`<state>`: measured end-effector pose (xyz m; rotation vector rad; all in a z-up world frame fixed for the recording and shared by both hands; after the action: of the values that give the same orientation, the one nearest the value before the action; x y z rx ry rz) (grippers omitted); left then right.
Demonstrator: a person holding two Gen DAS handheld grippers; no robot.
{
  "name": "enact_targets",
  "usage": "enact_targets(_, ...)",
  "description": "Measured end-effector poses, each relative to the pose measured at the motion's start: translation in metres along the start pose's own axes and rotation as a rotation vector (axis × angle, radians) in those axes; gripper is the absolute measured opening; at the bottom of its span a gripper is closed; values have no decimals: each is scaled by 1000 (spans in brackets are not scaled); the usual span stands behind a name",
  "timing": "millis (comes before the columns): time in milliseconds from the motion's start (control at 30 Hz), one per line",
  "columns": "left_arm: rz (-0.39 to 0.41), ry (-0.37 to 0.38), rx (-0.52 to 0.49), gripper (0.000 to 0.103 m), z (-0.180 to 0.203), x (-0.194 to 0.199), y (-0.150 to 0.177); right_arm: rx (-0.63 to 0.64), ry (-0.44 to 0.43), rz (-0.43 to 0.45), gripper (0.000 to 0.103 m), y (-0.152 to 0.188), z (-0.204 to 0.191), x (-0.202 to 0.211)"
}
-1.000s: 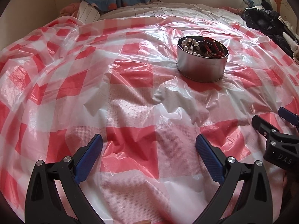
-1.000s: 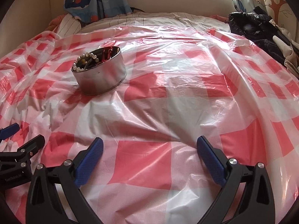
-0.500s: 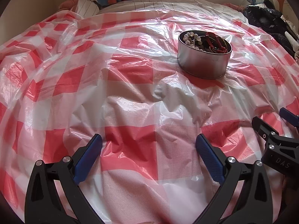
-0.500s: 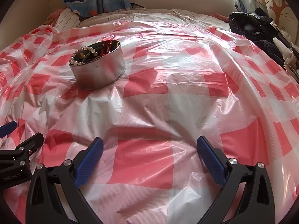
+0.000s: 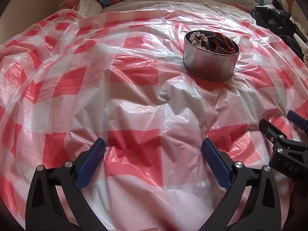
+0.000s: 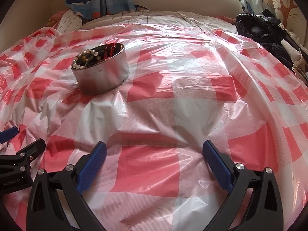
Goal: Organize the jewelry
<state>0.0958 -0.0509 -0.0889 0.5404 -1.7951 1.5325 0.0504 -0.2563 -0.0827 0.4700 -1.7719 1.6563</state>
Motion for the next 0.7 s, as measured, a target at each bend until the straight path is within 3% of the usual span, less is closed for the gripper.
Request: enact_targets(700,-6,7,7,96,2,-4,3,3,0,6,96,-3,-1,-2)
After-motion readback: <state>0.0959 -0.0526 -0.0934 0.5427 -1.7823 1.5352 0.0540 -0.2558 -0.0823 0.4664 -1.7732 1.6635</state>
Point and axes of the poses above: each gripper's, at about its wrist camera, not at the fingertips, and x roughly against the way its jaws point, z to its right, y to its underside, the point moved 10 cm from there along -x, roughly the way its jaws point, and after that the axes turned 8 degrees about z, right-handed, at the moved point
